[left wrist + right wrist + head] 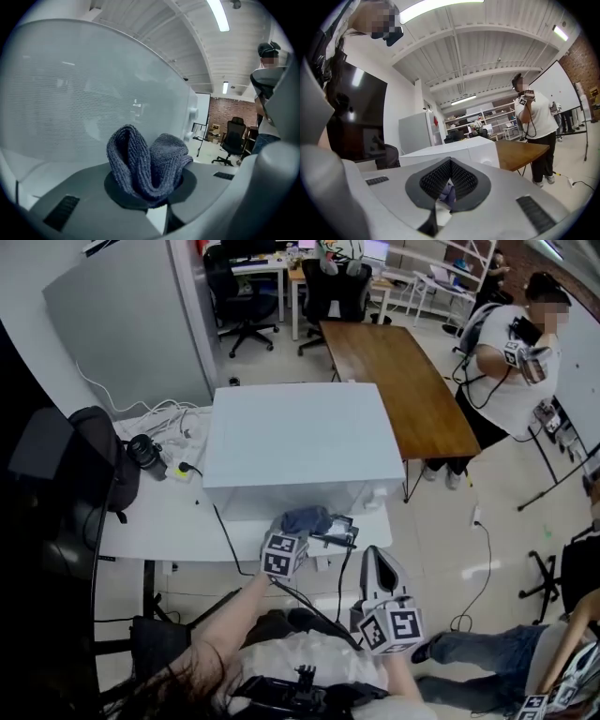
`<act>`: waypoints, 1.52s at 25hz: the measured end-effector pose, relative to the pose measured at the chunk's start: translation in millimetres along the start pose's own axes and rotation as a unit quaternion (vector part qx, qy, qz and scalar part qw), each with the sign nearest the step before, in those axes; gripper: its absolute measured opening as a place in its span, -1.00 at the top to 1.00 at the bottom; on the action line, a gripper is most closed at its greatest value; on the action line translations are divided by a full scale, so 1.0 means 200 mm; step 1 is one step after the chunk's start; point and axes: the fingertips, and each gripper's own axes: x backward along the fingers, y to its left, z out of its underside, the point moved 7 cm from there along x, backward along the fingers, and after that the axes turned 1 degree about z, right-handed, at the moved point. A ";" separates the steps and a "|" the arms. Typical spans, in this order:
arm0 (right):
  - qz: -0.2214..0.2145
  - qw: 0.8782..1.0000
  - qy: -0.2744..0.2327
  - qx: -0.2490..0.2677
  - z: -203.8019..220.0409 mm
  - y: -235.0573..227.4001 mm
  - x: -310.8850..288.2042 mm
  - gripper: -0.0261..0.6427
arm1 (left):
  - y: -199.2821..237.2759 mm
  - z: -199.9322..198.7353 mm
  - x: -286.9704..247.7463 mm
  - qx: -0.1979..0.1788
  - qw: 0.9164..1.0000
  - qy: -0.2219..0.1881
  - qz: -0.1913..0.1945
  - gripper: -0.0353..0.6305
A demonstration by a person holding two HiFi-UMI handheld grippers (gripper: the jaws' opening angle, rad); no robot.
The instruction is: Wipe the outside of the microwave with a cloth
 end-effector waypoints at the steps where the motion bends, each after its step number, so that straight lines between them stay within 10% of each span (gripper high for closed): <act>1: -0.012 1.000 0.002 0.002 0.01 0.02 -0.03 0.87 | 0.07 0.01 0.06 -0.002 1.000 0.001 -0.015 0.75; 15: -0.104 0.994 0.022 0.006 0.08 0.21 -0.22 0.87 | 0.69 0.19 0.74 0.085 0.962 -0.018 -0.260 0.75; 27: -0.107 0.994 0.018 0.014 0.09 0.22 -0.22 0.87 | 0.08 -0.21 0.99 0.042 0.975 -0.123 -0.180 0.75; 38: -0.119 0.992 0.022 0.023 0.12 0.33 -0.24 0.88 | -0.14 -0.29 1.06 -0.004 0.979 -0.140 -0.148 0.75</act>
